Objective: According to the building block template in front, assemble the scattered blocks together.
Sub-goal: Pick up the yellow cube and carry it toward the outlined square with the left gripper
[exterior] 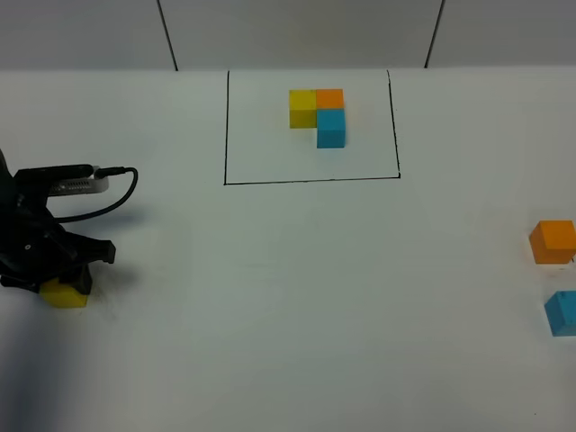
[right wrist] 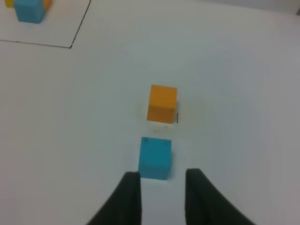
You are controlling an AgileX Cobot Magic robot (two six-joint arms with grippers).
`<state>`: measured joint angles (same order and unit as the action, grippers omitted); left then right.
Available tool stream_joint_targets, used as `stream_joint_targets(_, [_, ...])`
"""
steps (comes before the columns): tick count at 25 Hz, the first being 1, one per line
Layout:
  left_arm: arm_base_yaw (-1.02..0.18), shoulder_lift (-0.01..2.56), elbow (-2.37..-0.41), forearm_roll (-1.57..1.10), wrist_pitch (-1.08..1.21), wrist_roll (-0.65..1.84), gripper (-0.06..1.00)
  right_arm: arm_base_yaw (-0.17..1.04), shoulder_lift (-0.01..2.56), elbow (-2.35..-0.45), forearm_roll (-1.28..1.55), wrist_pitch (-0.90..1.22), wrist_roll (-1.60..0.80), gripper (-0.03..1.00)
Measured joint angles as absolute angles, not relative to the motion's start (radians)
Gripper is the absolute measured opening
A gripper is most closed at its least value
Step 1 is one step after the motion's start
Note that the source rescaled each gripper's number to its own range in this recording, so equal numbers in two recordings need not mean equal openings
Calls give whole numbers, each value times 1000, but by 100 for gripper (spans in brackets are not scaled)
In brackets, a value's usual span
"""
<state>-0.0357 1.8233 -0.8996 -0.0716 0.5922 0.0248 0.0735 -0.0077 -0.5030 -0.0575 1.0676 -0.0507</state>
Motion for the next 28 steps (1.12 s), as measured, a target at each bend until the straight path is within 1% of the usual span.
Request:
stream_joint_targets(3, [-75,1824,-985,-111,679,187,2,74,-8,-503,-58,1068,-51,0])
stream_joint_targets(7, [-183,1824,-1144,-217,776,469,2,74,-8,-503,-58,1068,-51,0])
stream_joint_targets(10, [-297,1825,-1255,-301,795,654,2,74,-8,-503,-58,1068,-51,0])
stream_joint_targets(13, [-425,1847,-1362,-337,798,772,2,74,-8,-503,-58,1068,-51,0])
stream_joint_targets(16, [-528,1900,-1467,-314,808,814,2,74,-8,-503,-58,1068,-51,0])
stream_joint_targets(20, [-645,2016,-1624,-190,884,817,2,74,-8,-503,-58,1068,-51,0])
stream_joint_targets(24, [-702,2131,-1761,-46,974,768,2,74,-8,-503,-58,1068,-51,0])
stream_joint_targets(28, [-708,2208,-1826,-20,992,748,2,74,-8,-503,-58,1068,-51,0])
